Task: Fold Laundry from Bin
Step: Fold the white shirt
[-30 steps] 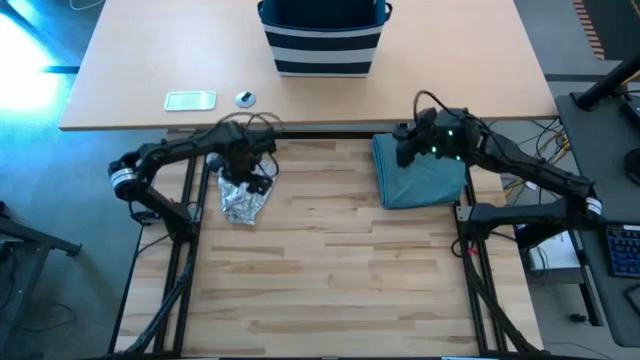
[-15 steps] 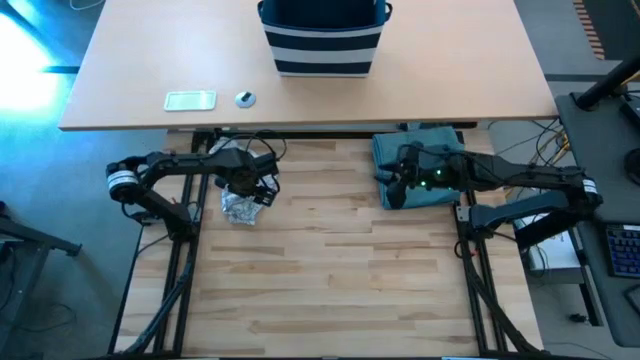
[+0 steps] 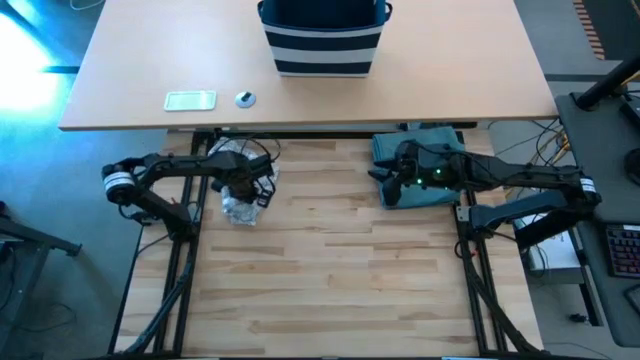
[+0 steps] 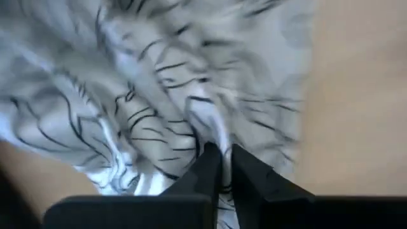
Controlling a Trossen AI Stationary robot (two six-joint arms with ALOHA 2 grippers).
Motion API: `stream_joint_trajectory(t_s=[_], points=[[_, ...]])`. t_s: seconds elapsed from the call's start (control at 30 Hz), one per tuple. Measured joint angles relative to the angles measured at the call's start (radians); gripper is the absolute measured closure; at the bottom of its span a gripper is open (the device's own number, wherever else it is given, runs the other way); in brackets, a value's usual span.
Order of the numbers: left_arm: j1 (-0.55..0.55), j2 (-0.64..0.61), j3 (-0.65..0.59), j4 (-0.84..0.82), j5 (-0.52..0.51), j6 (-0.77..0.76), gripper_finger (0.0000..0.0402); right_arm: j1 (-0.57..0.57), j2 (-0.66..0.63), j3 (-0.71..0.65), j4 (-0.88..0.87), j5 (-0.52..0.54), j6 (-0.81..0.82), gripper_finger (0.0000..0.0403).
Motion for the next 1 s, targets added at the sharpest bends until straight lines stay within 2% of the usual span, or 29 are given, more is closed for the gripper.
stream_joint_trajectory(t_s=[0.13,0.23,0.37,0.47,0.57,0.73,0.93,1.0], points=[[-0.020,-0.084,0.141,0.015,0.036,0.037,0.0390,0.000,0.015,0.001,0.042,0.000,0.020,0.0241],[-0.025,-0.151,0.281,0.068,0.084,0.093,0.0398,0.023,0.046,0.001,0.064,0.001,-0.030,0.0241],[-0.025,-0.213,0.452,0.083,0.095,0.171,0.0399,0.076,0.117,0.001,0.072,-0.001,-0.111,0.0241],[-0.025,-0.242,0.538,0.100,0.097,0.195,0.0400,0.120,0.189,0.001,0.100,0.020,-0.112,0.0241],[-0.031,-0.259,0.588,0.133,0.126,0.198,0.0400,0.156,0.259,0.013,0.147,0.078,-0.108,0.0241],[-0.038,-0.280,0.627,0.230,0.203,0.199,0.0401,0.187,0.363,0.108,0.154,0.157,-0.121,0.0241],[-0.038,-0.303,0.643,0.354,0.333,0.177,0.0401,0.177,0.496,0.183,0.111,0.155,-0.112,0.0241],[-0.042,-0.310,0.637,0.372,0.347,0.173,0.0401,0.164,0.549,0.203,0.113,0.156,-0.108,0.0241]])
